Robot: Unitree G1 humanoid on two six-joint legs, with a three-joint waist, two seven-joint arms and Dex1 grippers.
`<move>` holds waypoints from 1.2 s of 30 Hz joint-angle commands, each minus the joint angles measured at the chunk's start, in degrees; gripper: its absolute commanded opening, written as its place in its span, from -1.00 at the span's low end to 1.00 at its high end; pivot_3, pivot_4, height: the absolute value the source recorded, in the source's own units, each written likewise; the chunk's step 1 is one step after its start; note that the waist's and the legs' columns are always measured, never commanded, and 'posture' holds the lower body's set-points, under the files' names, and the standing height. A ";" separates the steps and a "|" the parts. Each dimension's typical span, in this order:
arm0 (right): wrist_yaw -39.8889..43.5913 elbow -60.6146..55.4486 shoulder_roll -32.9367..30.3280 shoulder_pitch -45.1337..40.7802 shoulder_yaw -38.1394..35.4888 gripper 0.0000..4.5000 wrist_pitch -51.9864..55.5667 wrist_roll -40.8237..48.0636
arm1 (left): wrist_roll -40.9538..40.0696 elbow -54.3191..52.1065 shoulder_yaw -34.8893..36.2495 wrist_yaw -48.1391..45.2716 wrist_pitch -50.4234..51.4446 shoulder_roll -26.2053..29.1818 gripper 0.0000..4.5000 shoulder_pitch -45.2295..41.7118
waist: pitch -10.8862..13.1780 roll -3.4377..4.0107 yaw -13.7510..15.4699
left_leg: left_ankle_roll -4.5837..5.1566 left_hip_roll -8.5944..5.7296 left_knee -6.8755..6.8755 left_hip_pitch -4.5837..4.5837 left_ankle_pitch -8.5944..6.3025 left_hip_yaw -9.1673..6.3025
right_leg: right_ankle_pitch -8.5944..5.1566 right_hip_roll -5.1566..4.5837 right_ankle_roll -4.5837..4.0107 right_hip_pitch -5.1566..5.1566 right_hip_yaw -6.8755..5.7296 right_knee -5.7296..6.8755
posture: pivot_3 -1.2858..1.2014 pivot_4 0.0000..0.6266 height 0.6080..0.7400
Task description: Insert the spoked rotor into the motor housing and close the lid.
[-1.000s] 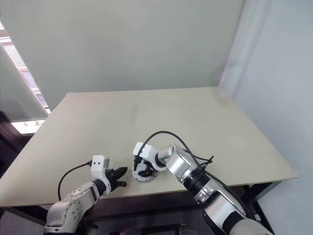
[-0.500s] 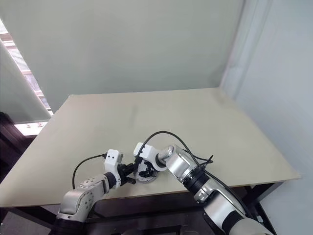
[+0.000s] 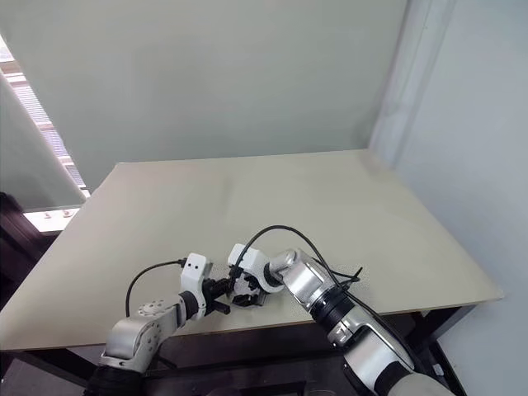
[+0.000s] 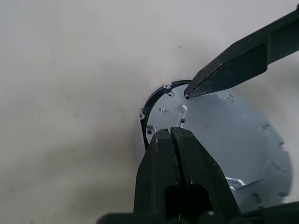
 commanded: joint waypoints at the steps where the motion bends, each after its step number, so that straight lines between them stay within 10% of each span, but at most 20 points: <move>1: -1.39 -1.58 1.02 -0.99 -3.60 0.99 -2.59 1.84 | 1.29 2.08 -1.37 -0.20 1.63 0.24 -1.00 0.68 | 0.00 0.00 0.02 | 0.00 0.00 -0.02 0.00 0.00 0.00 | 0.00 0.00 0.00 -0.02 0.00 0.00 | 0.03 -1.00 1.00; 22: -9.06 -0.93 -2.22 -3.71 -31.03 0.99 20.82 18.23 | 1.60 1.68 -1.57 0.00 1.34 0.23 -1.00 0.54 | 0.02 0.01 0.04 | 0.00 -0.02 -0.12 -0.07 0.00 -0.01 | 0.00 -0.03 0.00 -0.06 0.00 -0.09 | 0.03 -1.00 1.00; 36: -1.20 -9.65 -6.98 6.26 -18.94 0.99 -1.13 16.40 | -6.23 -5.70 15.50 -0.15 0.66 4.10 -1.00 -2.04 | 0.31 -0.12 -0.14 | 0.27 0.05 -0.30 -1.00 0.16 0.04 | 0.06 0.11 0.06 -1.00 0.04 0.00 | 0.03 -1.00 1.00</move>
